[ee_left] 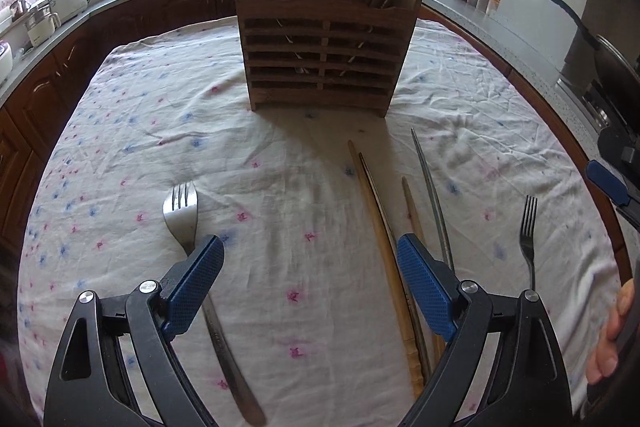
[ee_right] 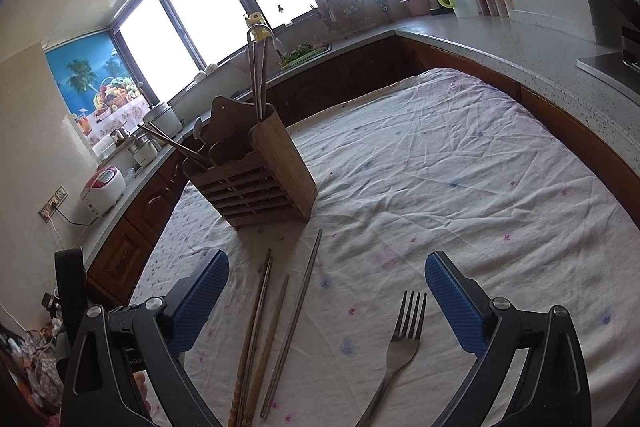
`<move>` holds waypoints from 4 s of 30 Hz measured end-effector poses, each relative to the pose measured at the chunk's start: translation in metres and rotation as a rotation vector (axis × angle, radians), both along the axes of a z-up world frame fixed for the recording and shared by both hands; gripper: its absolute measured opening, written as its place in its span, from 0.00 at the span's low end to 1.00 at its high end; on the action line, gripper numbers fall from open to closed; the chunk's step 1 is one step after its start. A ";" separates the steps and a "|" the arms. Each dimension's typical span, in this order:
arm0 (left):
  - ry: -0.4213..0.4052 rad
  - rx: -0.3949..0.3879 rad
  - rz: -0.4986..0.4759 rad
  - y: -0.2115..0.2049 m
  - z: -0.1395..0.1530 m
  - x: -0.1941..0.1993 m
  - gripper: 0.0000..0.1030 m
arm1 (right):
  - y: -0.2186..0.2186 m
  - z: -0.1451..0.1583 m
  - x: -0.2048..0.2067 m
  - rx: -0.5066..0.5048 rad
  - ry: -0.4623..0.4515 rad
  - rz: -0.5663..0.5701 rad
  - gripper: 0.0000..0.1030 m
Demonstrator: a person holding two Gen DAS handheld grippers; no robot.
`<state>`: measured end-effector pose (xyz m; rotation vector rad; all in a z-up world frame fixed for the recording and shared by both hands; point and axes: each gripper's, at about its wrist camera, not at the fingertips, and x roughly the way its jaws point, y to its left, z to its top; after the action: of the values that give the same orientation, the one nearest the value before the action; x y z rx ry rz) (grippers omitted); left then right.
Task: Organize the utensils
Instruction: 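Grasp a wooden chopstick with the left tool while the right tool grasps a steel chopstick, then lift both chopsticks and carry them above the wooden holder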
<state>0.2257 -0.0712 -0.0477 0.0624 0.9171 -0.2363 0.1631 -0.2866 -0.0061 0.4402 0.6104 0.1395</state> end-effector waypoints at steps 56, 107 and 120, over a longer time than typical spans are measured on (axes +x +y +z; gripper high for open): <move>0.049 0.063 -0.054 -0.019 -0.029 0.071 0.11 | 0.097 -0.069 0.128 -0.422 0.248 0.178 0.15; -0.309 -0.339 -0.007 0.091 0.158 -0.030 0.04 | 0.042 0.116 0.025 -0.086 -0.190 0.163 0.04; -0.402 -0.360 0.024 0.097 0.193 0.003 0.04 | 0.039 0.140 0.051 -0.091 -0.253 0.132 0.04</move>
<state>0.2290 0.0259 0.1453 -0.2273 0.4658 -0.3488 0.2137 -0.2471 0.1336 0.2880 0.3945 0.2872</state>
